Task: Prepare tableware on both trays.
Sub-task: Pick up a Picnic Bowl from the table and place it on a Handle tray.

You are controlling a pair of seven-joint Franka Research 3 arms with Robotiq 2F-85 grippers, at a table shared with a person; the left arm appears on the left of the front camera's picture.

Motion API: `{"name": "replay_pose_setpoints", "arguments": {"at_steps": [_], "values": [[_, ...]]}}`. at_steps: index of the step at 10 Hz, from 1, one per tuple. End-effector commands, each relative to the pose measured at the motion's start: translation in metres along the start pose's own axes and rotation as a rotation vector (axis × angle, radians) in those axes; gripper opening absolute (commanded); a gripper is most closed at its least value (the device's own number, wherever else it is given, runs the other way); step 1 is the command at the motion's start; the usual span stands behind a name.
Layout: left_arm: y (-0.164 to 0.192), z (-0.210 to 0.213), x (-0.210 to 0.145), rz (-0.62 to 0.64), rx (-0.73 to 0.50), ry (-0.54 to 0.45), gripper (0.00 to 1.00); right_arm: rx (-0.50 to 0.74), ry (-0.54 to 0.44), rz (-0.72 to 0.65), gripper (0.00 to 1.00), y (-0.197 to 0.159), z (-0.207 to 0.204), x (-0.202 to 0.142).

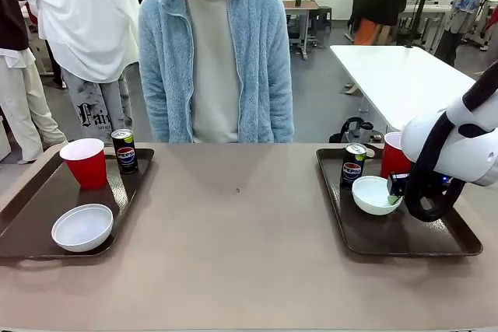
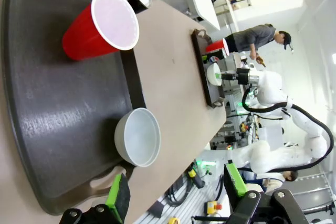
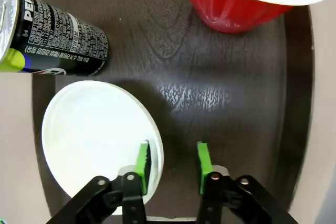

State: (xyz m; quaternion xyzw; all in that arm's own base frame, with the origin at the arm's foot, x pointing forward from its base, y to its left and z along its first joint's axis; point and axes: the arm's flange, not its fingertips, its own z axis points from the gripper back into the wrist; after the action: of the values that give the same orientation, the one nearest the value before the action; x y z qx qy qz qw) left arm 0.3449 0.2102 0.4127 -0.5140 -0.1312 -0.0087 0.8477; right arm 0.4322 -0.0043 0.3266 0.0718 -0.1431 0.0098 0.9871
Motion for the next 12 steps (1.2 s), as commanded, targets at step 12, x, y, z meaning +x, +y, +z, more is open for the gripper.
{"name": "replay_pose_setpoints", "arguments": {"at_steps": [12], "values": [[-0.002,0.001,-0.001,-0.017,-0.016,-0.012,0.95,-0.059,0.143,0.074,1.00,0.082,0.186,-0.146]]}}
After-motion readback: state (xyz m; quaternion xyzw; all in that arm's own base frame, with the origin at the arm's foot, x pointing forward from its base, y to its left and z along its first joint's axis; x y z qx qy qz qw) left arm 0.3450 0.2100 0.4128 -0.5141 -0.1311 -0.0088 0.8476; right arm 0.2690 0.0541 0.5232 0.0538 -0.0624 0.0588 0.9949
